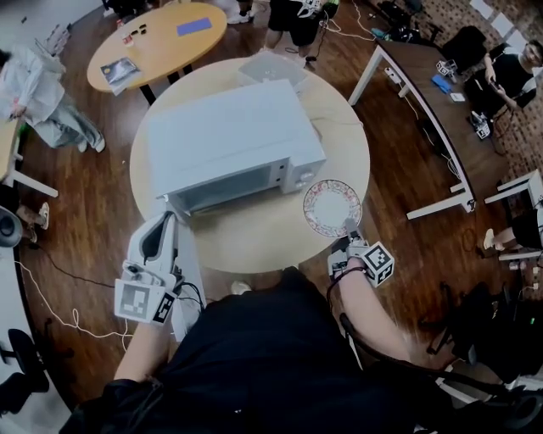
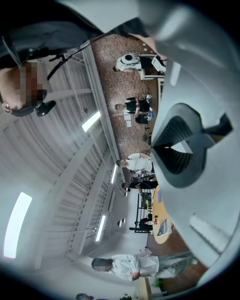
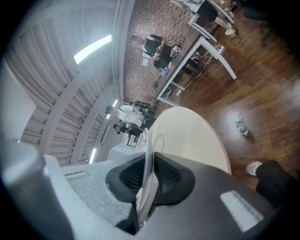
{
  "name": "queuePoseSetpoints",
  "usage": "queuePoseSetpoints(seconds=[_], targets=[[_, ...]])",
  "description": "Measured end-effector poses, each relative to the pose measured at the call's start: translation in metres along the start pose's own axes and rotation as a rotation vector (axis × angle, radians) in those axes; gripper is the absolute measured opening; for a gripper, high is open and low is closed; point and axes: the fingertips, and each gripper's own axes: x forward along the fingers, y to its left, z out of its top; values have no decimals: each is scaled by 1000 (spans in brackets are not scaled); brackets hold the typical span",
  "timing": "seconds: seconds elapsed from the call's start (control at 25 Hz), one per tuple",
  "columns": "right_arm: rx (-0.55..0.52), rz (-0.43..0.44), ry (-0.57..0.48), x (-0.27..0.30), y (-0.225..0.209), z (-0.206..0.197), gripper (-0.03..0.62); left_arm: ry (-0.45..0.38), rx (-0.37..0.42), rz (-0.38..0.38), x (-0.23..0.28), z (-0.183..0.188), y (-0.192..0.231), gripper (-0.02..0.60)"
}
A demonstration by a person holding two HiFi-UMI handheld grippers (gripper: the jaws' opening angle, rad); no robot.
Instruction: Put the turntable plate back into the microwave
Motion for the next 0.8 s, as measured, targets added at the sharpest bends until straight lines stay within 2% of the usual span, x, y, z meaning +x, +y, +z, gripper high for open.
queuePoseSetpoints(seconds=[0.8], targets=[[-18,-1,43,5,9,-4,26,-2,-23,48,-5,-11,13,5]])
